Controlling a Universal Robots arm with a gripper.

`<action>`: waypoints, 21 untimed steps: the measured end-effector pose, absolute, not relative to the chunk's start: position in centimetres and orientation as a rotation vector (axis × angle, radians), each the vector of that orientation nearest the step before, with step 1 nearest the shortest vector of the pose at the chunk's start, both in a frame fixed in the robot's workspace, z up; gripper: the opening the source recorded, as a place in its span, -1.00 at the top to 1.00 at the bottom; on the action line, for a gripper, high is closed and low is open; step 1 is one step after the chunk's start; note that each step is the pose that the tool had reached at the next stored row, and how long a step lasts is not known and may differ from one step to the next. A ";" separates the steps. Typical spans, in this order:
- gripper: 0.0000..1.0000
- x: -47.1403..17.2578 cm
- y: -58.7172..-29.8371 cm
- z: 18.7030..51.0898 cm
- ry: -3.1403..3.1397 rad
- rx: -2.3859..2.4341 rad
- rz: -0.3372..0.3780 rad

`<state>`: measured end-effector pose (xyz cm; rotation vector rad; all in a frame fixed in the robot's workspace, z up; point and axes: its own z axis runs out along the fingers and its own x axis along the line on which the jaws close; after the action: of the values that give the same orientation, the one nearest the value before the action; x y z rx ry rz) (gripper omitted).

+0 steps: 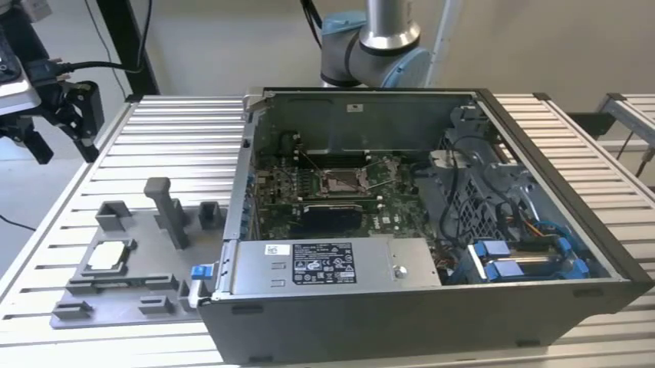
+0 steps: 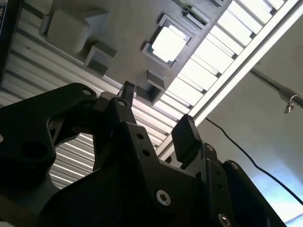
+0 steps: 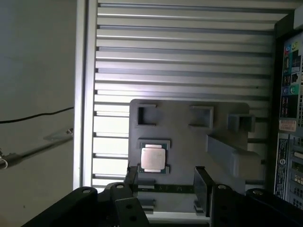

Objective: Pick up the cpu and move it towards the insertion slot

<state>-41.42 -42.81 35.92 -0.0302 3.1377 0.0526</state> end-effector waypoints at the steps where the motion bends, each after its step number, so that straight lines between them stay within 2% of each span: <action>1: 1.00 -41.4 -42.8 35.9 3.138 -0.030 0.052; 10: 1.00 -41.4 -42.8 35.9 3.138 -0.030 0.050; 11: -1.00 -41.4 -42.8 35.9 3.138 -0.030 0.050; 21: -1.00 -41.6 -42.8 35.6 3.138 -0.030 0.049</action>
<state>-41.62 -42.80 35.56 -0.0301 3.1378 0.0486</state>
